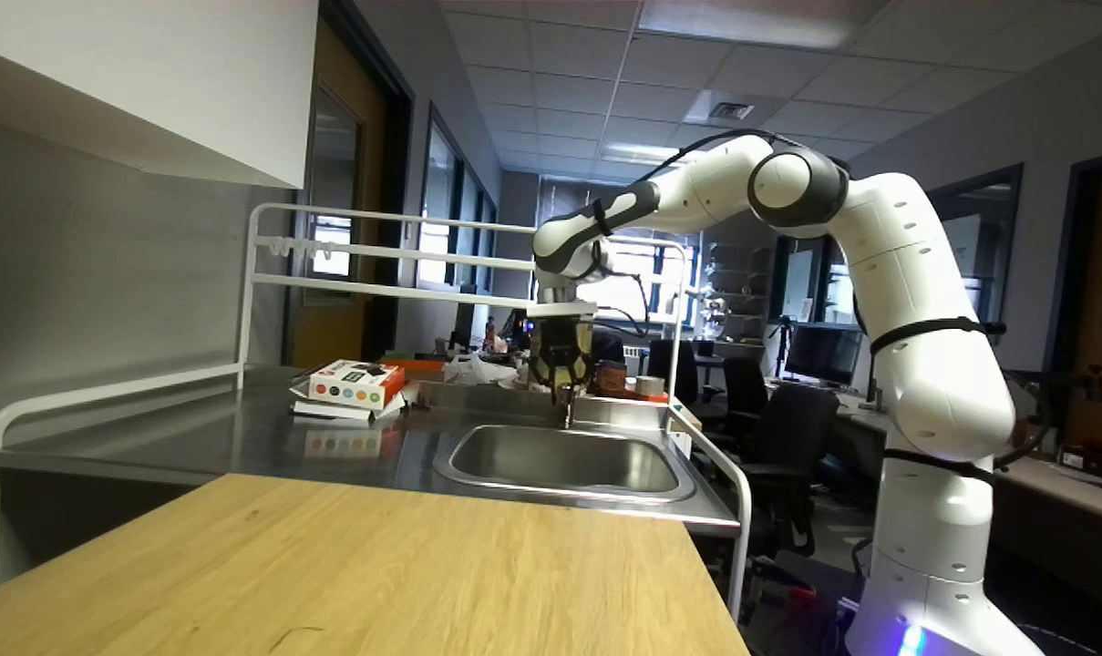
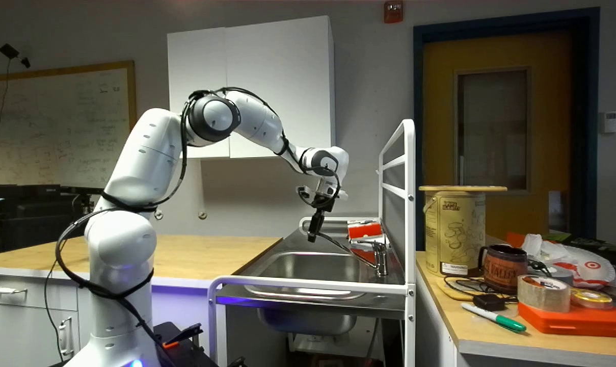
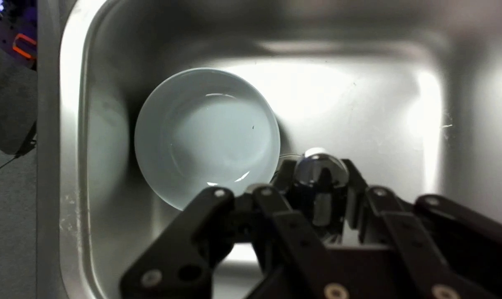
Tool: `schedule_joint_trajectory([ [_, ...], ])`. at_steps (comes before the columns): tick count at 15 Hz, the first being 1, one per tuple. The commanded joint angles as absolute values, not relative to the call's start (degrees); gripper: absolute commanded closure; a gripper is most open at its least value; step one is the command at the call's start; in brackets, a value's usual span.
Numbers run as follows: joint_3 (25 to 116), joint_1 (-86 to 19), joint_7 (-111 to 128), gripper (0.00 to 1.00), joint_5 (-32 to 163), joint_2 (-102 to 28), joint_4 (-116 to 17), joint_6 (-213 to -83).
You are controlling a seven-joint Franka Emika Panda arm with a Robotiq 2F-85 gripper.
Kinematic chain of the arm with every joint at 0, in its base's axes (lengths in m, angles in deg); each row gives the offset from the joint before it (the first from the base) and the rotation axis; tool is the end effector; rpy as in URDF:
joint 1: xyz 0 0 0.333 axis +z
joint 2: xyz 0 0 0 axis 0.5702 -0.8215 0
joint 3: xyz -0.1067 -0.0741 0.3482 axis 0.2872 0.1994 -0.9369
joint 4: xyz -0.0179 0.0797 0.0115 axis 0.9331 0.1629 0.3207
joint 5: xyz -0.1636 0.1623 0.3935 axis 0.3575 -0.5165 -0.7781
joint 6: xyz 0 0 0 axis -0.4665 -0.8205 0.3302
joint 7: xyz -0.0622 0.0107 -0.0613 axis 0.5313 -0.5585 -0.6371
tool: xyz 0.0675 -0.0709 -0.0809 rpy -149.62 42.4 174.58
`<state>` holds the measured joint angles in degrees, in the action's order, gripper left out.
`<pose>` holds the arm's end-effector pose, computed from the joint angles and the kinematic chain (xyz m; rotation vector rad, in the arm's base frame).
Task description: Push the faucet to the right
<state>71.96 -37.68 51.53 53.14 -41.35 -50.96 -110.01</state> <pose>0.6915 -0.0763 0.3891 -2.6912 1.5162 0.5248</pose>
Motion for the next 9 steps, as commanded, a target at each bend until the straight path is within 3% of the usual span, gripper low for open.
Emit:
schedule_joint_trajectory([
  [1,72.71,-38.58,50.23,0.90,51.76,-41.25,-52.07,-109.39],
  [9,74.65,-41.52,46.78,0.90,49.32,-39.35,-60.36,-112.27],
])
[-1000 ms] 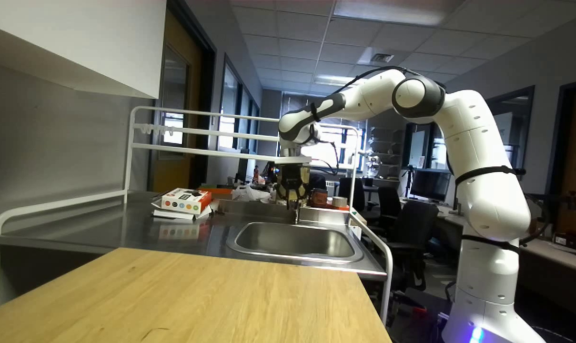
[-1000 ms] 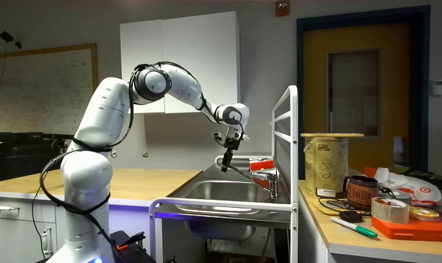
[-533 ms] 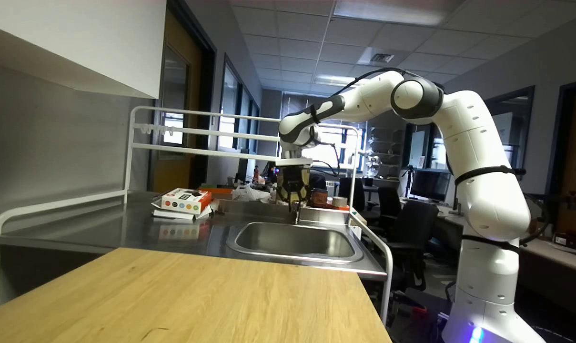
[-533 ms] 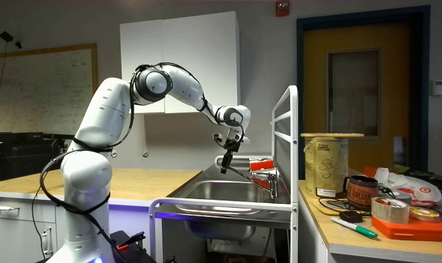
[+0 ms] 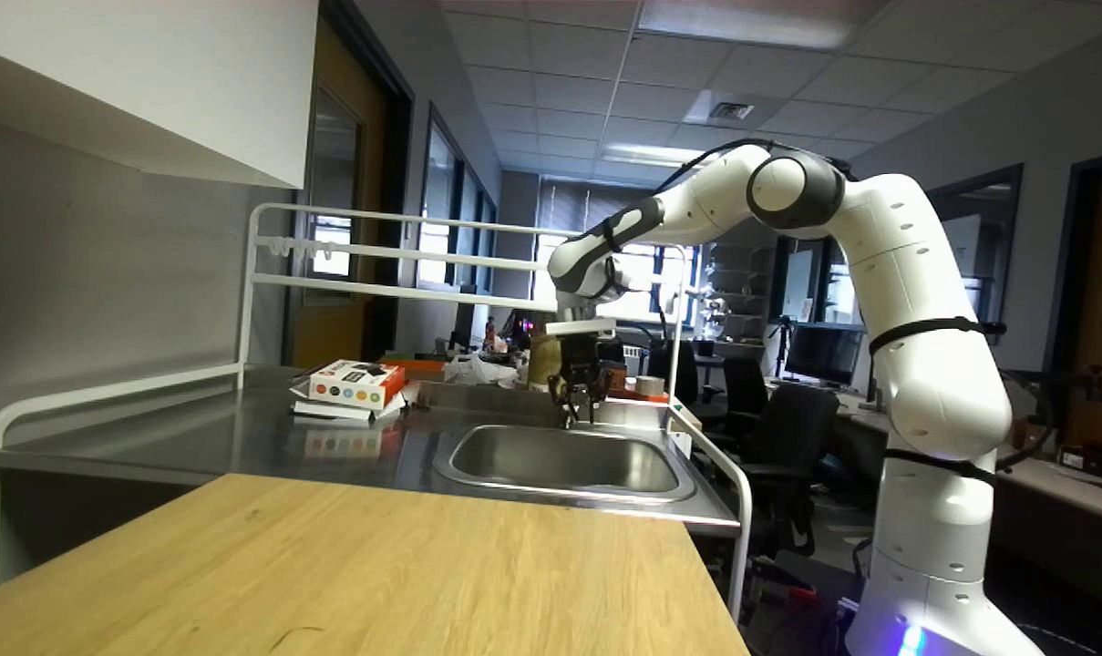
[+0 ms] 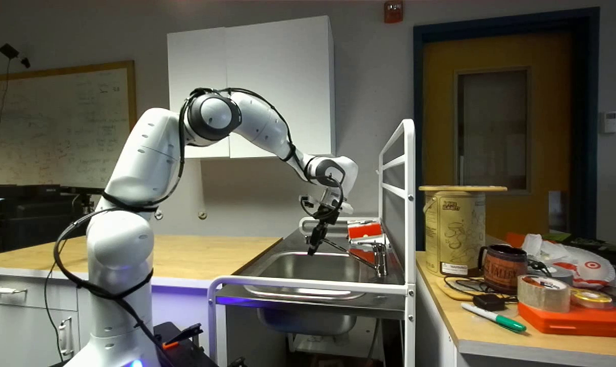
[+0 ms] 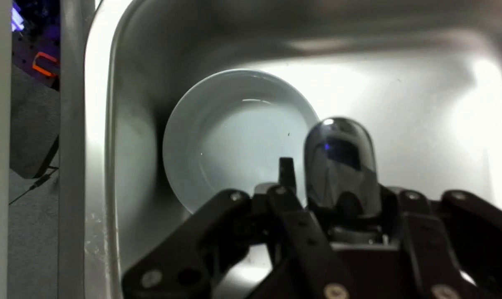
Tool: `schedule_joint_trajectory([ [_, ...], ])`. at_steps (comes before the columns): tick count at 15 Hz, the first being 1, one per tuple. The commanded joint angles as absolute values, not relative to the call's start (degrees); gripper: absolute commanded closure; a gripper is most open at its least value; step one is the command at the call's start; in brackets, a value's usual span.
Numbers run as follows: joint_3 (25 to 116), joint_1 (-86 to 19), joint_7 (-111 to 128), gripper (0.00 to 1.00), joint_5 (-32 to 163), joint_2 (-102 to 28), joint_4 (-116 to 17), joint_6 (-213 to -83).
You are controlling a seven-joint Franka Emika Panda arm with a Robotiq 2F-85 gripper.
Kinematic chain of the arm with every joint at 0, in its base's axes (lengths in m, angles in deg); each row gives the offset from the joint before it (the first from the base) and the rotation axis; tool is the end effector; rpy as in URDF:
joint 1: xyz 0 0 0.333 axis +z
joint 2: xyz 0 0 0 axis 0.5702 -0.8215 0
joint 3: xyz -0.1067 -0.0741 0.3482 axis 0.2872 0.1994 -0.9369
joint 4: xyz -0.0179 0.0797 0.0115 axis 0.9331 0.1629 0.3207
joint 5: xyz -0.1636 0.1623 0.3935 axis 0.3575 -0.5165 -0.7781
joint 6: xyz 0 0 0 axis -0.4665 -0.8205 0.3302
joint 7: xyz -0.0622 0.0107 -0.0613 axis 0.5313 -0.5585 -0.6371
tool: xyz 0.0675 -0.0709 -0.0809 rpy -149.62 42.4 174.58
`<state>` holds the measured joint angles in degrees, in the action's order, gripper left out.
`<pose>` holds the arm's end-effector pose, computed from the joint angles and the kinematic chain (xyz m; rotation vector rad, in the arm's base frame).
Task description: Push the faucet to the right
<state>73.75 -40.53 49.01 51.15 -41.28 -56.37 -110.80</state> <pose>0.6600 -0.1230 0.3467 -2.6107 1.5736 0.6414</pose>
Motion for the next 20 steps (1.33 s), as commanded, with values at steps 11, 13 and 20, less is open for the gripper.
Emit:
schedule_joint_trajectory([
  [11,76.31,-43.03,44.00,0.90,48.33,-36.76,-64.62,-113.67],
  [13,76.49,-43.11,43.92,0.91,48.43,-36.50,-65.00,-113.65],
  [20,77.33,-43.33,43.56,0.91,48.71,-35.70,-66.55,-113.70],
])
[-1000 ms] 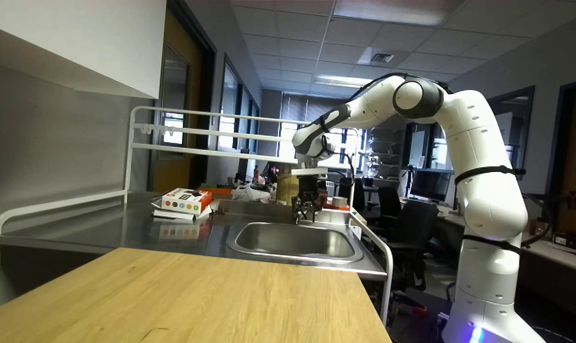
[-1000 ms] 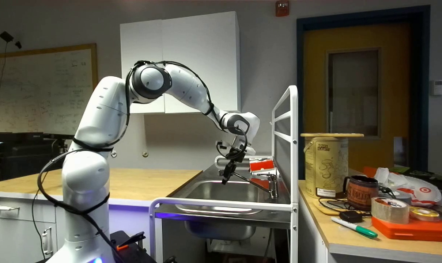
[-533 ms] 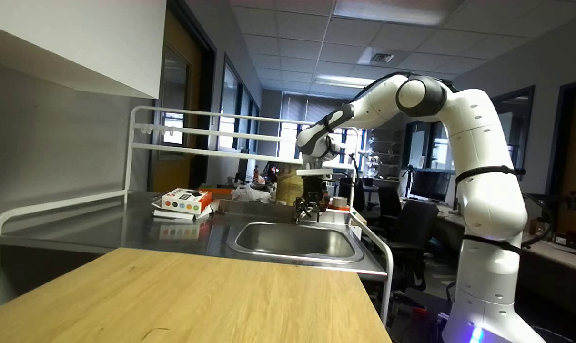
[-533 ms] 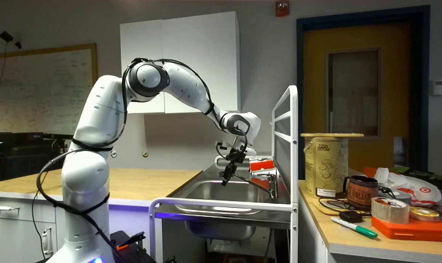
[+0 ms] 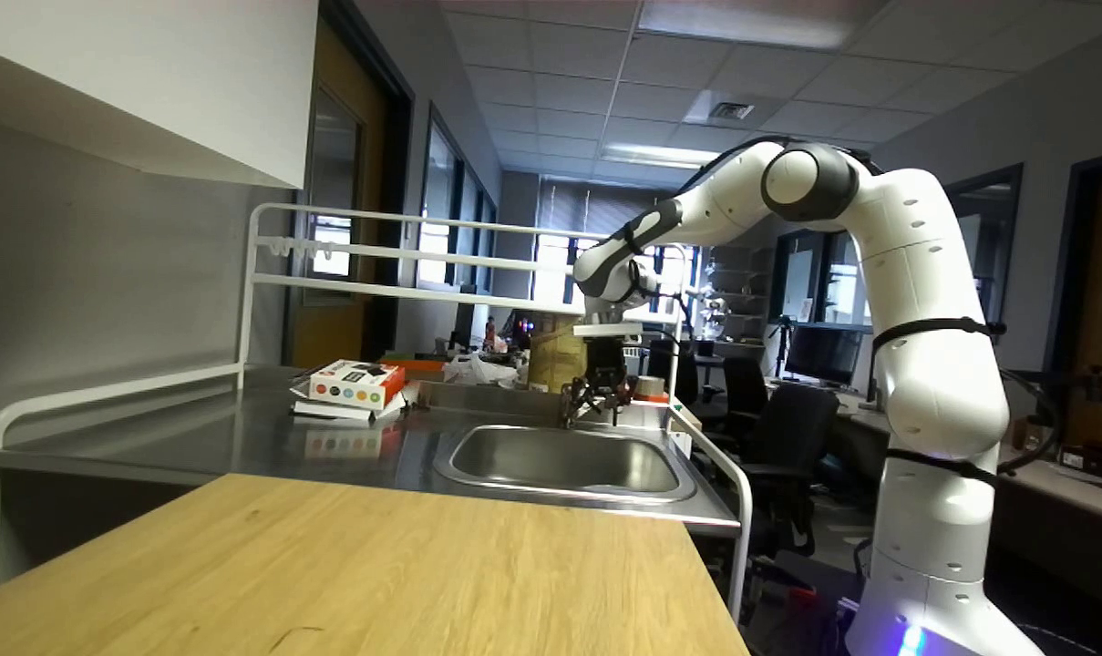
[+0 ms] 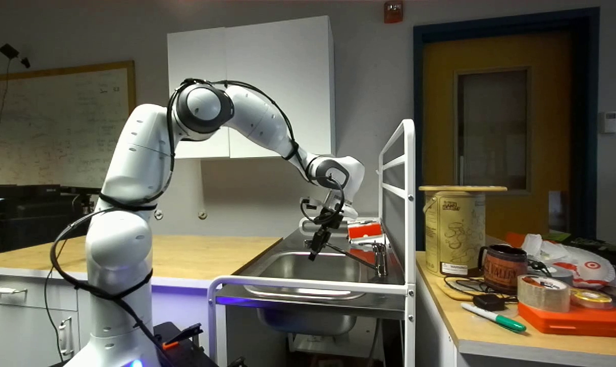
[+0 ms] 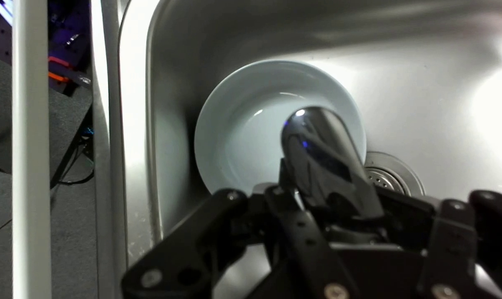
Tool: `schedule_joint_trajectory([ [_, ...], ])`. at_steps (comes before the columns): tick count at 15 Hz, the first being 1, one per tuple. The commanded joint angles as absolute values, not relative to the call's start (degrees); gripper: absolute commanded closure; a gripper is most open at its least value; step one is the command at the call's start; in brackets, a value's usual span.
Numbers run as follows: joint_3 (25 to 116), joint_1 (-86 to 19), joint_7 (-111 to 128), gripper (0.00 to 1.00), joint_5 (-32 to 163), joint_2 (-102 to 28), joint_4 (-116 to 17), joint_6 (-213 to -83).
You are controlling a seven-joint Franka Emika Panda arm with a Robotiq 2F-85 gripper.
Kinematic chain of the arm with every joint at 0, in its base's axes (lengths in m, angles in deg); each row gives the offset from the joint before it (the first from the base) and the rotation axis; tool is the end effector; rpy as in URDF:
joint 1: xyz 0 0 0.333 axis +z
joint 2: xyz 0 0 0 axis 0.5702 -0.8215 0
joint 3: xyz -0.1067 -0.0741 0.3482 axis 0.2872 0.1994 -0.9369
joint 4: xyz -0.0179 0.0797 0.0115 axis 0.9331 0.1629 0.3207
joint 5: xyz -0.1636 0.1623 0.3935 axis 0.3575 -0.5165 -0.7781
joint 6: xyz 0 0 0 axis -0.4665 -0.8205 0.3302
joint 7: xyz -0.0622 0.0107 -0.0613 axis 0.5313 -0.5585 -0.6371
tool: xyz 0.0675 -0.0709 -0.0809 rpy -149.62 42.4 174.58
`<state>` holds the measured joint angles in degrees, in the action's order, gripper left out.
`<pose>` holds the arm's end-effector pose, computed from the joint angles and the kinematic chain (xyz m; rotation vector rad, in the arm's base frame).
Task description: Push the faucet to the right
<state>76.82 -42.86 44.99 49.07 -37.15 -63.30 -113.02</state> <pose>0.6153 -0.1722 0.3412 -2.5233 1.6049 0.6422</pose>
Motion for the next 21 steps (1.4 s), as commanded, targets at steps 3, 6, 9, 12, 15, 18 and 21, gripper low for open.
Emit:
schedule_joint_trajectory([
  [3,77.55,-43.56,43.39,0.91,48.69,-35.39,-67.10,-113.81],
  [6,77.71,-43.88,43.13,0.91,48.75,-35.21,-67.52,-113.75],
  [9,77.82,-44.03,42.93,0.91,48.80,-35.15,-67.64,-113.66],
  [12,77.81,-44.20,42.75,0.90,48.79,-35.09,-67.61,-113.43],
  [15,77.68,-44.24,41.72,0.49,48.97,-35.31,-67.12,-112.45],
  [18,77.69,-43.90,42.76,0.53,49.04,-35.89,-65.08,-112.90],
  [21,77.70,-43.91,42.56,0.44,49.04,-35.89,-65.08,-112.88],
])
